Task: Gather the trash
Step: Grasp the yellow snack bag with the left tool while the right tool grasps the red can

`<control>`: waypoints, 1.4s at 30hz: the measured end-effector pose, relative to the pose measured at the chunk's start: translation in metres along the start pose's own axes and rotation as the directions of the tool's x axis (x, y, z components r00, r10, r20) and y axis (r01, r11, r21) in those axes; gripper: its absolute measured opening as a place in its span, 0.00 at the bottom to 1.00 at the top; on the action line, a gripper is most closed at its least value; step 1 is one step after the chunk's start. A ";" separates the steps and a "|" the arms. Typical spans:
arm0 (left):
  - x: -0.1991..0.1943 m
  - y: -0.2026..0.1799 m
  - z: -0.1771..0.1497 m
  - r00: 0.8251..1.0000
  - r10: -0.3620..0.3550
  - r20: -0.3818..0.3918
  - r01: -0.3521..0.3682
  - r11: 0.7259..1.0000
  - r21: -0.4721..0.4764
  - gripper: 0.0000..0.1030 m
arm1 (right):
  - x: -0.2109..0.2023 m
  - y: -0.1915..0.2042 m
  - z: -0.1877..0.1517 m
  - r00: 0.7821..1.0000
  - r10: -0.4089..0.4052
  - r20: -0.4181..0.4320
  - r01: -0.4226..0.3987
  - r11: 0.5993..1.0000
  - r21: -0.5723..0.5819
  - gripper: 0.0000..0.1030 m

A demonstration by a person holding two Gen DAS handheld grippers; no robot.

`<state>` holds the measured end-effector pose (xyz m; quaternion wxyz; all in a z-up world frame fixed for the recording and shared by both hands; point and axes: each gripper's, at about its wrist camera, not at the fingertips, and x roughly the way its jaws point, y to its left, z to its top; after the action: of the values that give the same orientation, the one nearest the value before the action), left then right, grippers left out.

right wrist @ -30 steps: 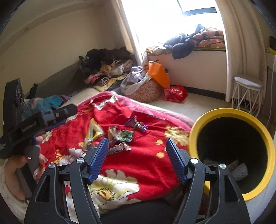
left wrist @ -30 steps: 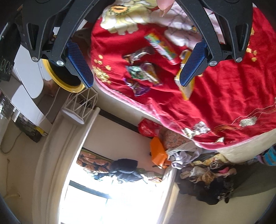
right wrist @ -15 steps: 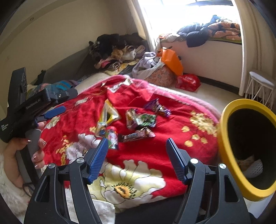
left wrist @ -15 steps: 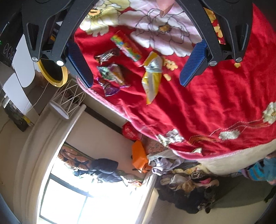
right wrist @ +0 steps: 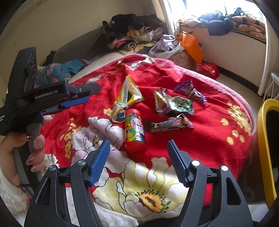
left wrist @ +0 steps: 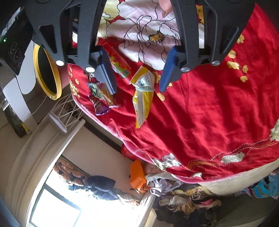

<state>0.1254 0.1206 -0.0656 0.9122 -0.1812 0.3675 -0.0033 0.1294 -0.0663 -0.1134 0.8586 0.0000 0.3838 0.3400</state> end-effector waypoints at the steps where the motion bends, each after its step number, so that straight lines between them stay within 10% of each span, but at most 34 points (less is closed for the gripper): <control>1: 0.002 0.000 -0.002 1.000 -0.001 -0.010 0.001 1.000 0.003 0.37 | 0.004 0.001 0.001 1.000 0.003 -0.009 -0.003 1.000 0.000 0.60; 42: 0.061 0.015 -0.015 0.988 0.025 -0.152 -0.033 0.998 -0.051 0.21 | 0.031 0.000 0.002 0.994 0.067 -0.089 -0.064 0.997 0.034 0.31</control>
<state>0.1576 0.1207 -0.1215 0.8764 -0.1994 0.4384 0.0059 0.1454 -0.0475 -0.1325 0.8288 0.0105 0.4271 0.3614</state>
